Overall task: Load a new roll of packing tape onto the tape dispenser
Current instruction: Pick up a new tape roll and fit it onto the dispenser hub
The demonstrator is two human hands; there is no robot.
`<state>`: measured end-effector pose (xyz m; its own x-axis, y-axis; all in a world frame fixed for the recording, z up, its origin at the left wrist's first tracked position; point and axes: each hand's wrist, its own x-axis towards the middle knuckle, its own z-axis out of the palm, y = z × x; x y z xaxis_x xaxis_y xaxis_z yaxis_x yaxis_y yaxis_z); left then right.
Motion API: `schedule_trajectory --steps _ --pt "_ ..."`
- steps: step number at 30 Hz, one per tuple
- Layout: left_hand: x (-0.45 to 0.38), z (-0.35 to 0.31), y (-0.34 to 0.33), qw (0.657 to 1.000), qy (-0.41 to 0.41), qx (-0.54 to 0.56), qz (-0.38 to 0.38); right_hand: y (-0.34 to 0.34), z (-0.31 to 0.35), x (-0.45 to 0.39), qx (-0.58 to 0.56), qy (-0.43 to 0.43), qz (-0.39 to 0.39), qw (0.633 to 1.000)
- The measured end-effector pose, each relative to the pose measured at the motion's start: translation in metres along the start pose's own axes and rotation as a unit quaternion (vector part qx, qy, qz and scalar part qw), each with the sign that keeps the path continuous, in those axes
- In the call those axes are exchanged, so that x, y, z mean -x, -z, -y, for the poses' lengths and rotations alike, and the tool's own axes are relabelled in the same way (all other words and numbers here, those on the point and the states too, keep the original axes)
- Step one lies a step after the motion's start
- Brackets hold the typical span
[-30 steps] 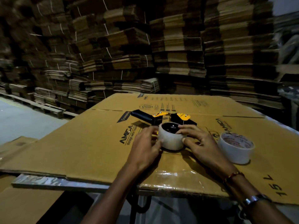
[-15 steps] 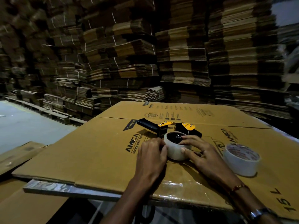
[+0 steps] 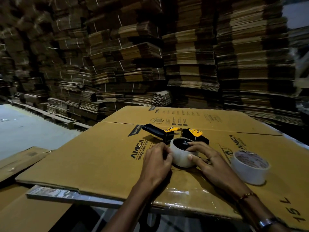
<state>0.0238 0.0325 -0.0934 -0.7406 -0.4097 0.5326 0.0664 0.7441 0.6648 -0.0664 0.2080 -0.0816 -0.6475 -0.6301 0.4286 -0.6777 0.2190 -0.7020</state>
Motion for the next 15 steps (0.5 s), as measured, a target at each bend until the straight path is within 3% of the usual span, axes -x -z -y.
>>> schedule_trajectory --steps 10,15 --pt "-0.011 0.009 0.015 0.994 -0.055 0.034 0.092 0.002 -0.001 -0.001 -0.023 0.001 0.005 1.000" --pt "-0.014 0.013 0.016 0.992 -0.073 0.022 0.098 0.003 -0.004 -0.002 -0.029 0.006 0.013 0.999"
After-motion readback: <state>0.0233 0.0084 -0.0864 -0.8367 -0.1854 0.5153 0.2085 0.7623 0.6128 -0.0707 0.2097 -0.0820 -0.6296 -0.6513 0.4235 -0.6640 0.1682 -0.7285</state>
